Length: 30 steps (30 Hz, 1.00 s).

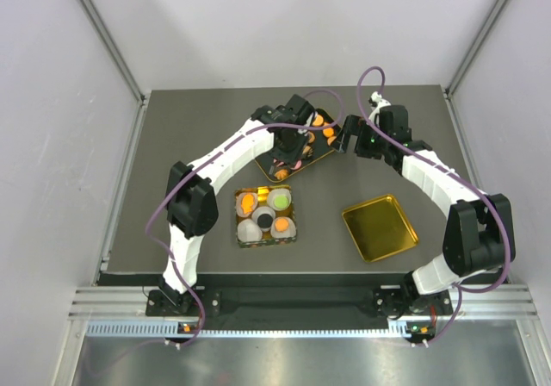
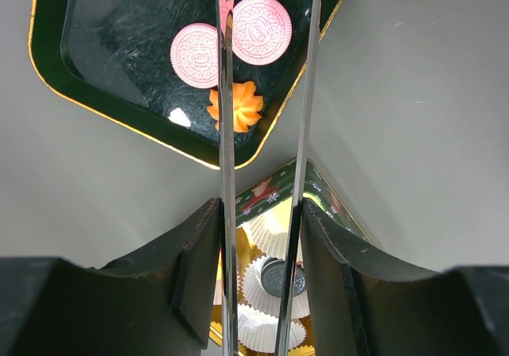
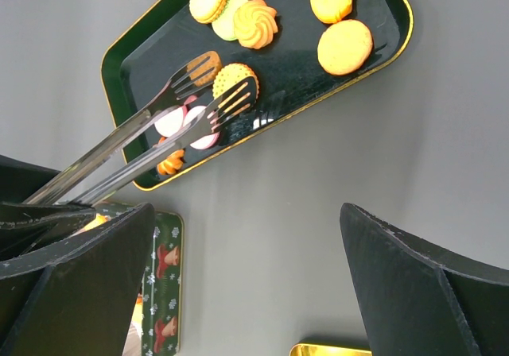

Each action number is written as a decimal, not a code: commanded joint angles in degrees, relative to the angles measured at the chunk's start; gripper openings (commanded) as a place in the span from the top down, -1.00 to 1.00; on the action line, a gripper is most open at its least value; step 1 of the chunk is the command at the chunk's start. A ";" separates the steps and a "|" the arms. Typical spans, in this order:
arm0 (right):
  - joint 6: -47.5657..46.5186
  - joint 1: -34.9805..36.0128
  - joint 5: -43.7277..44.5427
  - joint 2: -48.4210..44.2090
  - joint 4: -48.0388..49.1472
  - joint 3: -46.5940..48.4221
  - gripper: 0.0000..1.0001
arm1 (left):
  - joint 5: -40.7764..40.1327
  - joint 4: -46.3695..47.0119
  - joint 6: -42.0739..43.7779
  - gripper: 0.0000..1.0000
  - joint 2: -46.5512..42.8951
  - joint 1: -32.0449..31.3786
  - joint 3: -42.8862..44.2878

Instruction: Pack the cookies

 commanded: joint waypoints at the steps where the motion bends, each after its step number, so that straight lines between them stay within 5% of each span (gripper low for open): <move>1: -1.05 0.90 0.19 -0.60 1.21 3.35 -0.99 | -0.69 0.01 0.72 0.07 -2.84 -0.09 2.69; 30: -0.96 0.90 0.01 -0.52 1.12 3.44 -1.00 | -2.36 2.21 -0.60 0.30 -7.05 -0.09 3.84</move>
